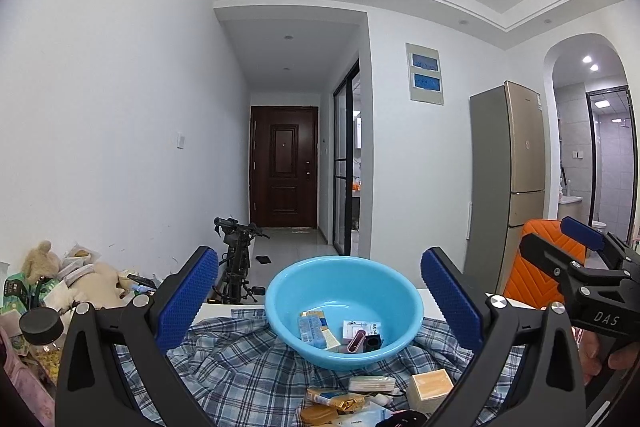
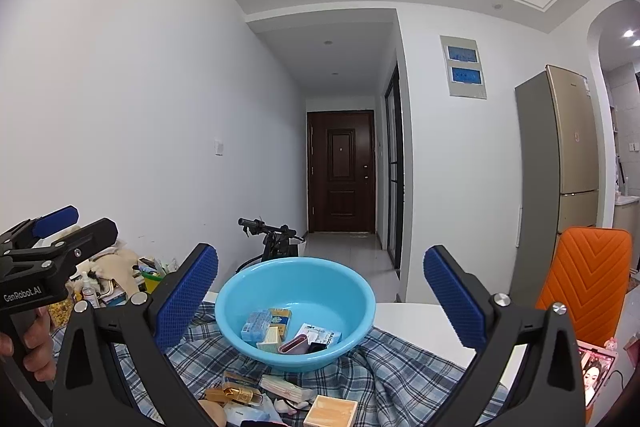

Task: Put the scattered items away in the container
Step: 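Move both tools toward the scattered items on the plaid cloth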

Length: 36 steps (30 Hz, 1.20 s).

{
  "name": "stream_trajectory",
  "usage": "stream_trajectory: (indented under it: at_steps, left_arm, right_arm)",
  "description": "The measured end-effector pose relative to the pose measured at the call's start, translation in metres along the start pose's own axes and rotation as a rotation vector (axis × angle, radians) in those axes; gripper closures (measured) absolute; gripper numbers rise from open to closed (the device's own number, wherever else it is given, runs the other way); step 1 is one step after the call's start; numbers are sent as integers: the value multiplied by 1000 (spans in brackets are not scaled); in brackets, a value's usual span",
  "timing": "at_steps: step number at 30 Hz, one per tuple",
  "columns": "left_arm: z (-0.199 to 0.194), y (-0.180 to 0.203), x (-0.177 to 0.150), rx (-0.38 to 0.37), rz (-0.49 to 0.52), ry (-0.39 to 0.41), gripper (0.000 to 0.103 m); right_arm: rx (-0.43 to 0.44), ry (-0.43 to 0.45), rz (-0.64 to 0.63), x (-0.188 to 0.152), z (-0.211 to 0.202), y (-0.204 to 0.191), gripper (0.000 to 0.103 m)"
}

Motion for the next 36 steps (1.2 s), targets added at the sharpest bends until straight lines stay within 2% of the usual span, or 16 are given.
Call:
stream_trajectory:
  at_steps: [3,8,15,19,21,23,24,28,31,36]
  left_arm:
    - [5,4,3,-5,10,-19,0]
    - [28,9,11,-35,-5,-95,0]
    - [76,9,17,22,17,-157,0]
    - [104,7,14,55,18,-228,0]
    - [113,4,12,59,13,-274,0]
    - [123,2,9,96,6,-340,0]
    - [128,1,8,107,2,-381,0]
    - [136,2,5,127,-3,-465,0]
    - [138,7,1,137,32,-523,0]
    - [143,13,-6,110,46,-635,0]
  right_arm:
    - [8,-8,-13,5,4,-2,0]
    - [27,-23,-15,15,17,2,0]
    - [41,-101,30,20,56,24,0]
    - [31,-189,45,12,85,37,0]
    - [39,-242,46,8,96,42,0]
    - [55,-315,62,5,104,48,0]
    - [70,-361,75,3,108,52,0]
    - [158,-484,135,-3,121,61,0]
    - [202,-584,107,-3,129,56,0]
    - [286,-671,70,-5,137,43,0]
Point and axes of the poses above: each gripper's, at about its wrist camera, not at the fingertips, and z roughly the way its jaws point, y to its right, x to its top, the point moved 2 cm from there along z, roughly the way its jaws point, and after that the axes turned 14 degrees about -z, right-handed, at the moved point
